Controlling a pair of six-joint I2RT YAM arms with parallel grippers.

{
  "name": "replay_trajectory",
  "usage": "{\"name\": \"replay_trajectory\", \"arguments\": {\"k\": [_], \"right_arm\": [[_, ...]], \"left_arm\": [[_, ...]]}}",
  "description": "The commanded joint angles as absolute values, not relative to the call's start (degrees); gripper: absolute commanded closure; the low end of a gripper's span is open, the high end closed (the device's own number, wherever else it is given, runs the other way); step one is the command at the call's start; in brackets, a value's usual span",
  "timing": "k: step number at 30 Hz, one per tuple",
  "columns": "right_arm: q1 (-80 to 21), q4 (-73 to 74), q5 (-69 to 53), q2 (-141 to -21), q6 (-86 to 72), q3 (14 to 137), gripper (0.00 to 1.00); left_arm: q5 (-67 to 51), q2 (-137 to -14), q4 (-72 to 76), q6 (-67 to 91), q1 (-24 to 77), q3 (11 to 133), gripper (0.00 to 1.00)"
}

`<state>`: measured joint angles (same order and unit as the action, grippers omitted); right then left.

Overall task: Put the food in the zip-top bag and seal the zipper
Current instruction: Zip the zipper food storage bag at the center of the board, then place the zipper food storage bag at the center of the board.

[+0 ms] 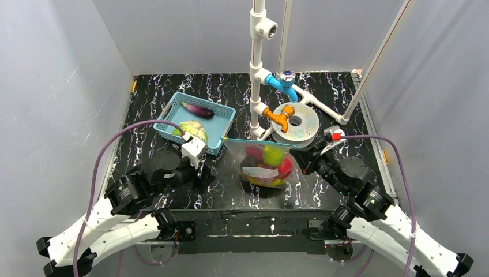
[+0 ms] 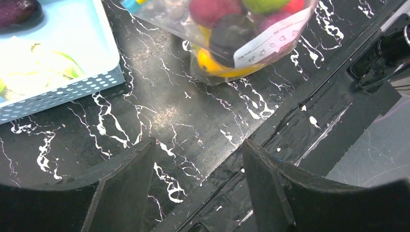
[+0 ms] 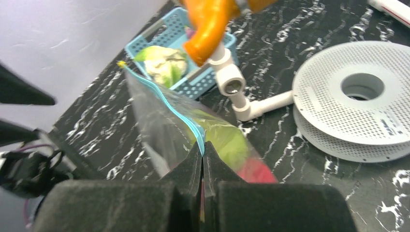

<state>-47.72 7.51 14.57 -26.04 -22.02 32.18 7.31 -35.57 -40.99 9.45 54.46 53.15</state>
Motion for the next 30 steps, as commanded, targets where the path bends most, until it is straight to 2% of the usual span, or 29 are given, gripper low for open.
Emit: {"name": "replay_trajectory", "arguments": {"k": [1, 6, 12, 13, 14, 19, 20, 21, 24, 27, 30], "right_arm": [[-47.6, 11.4, 1.2, -24.1, -20.3, 38.6, 0.99], [-47.6, 11.4, -14.6, -26.6, -19.8, 40.7, 0.99], [-47.6, 6.2, -25.7, -28.8, -23.8, 42.6, 0.99], [-47.6, 5.8, -25.9, -29.1, -24.7, 43.0, 0.99], [-47.6, 6.1, -25.4, -29.4, -25.5, 43.7, 0.99], [-47.6, 15.1, -9.7, -30.8, -28.2, 46.3, 0.99], [-47.6, 17.6, -5.1, -31.0, -29.0, 46.6, 0.99], [-47.6, 20.6, 0.6, -31.3, -30.3, 47.2, 0.99], [-47.2, 31.7, 17.4, -35.1, -34.2, 49.5, 0.99], [-45.4, 37.8, 22.3, -40.7, -36.5, 48.9, 0.99], [-42.9, 37.4, 22.8, -43.4, -39.2, 45.2, 0.99]], "left_arm": [[10.2, -33.2, -41.3, 11.0, 54.1, 55.3, 0.35], [13.8, -29.8, -40.2, 12.8, 54.2, 54.5, 0.34], [15.9, -26.3, -41.8, 16.0, 54.2, 54.0, 0.24], [16.2, -25.9, -42.3, 16.6, 54.2, 54.2, 0.21], [16.6, -25.6, -42.7, 17.3, 54.1, 54.2, 0.13], [18.9, -23.2, -42.4, 18.7, 54.1, 53.5, 0.1], [19.4, -22.7, -42.4, 18.8, 54.1, 53.3, 0.09], [20.2, -22.4, -42.5, 18.9, 54.2, 53.3, 0.03], [22.0, -21.8, -42.8, 18.9, 54.2, 53.2, 0.02], [22.9, -21.1, -42.8, 18.9, 54.1, 52.6, 0.02], [23.3, -20.5, -43.0, 19.0, 54.1, 51.8, 0.02]]}}
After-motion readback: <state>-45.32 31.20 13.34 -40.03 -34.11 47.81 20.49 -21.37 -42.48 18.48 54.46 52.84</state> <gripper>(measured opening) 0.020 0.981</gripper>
